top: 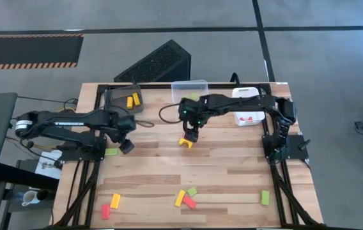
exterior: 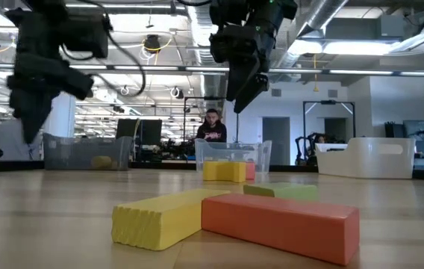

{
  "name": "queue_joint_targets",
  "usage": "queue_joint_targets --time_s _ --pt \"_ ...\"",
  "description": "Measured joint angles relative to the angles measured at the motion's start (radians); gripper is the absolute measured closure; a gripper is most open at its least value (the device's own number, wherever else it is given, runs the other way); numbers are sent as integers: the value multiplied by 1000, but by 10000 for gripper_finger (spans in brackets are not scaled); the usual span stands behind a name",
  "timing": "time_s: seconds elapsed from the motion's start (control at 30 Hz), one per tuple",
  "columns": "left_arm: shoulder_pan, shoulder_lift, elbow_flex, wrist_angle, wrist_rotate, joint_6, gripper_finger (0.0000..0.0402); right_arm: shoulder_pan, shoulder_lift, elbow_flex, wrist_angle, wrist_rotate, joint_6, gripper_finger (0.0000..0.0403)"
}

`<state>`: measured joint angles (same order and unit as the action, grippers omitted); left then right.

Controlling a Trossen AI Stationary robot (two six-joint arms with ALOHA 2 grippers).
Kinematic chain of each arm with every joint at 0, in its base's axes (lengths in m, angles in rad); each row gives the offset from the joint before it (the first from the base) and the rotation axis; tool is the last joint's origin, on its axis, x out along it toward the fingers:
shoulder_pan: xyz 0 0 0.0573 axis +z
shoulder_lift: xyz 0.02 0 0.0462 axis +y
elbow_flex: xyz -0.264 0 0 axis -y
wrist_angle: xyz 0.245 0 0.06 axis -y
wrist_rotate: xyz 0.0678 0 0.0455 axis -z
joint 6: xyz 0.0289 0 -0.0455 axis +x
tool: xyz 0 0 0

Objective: Sort & place blocks by color
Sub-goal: Put the yellow block into the black bin

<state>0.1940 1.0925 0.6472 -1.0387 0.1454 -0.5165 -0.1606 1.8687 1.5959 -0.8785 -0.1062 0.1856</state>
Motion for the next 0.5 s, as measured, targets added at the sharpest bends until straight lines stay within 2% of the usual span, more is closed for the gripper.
queue_joint_targets --time_s 0.13,0.23,0.5 --pt "0 130 0 -112 -1 91 157 6 0 0 -7 1 10 108" --pt "-8 192 0 -119 -18 130 157 3 0 0 -11 2 33 108" --pt "-98 214 17 -34 8 158 157 34 0 0 -26 5 72 108"
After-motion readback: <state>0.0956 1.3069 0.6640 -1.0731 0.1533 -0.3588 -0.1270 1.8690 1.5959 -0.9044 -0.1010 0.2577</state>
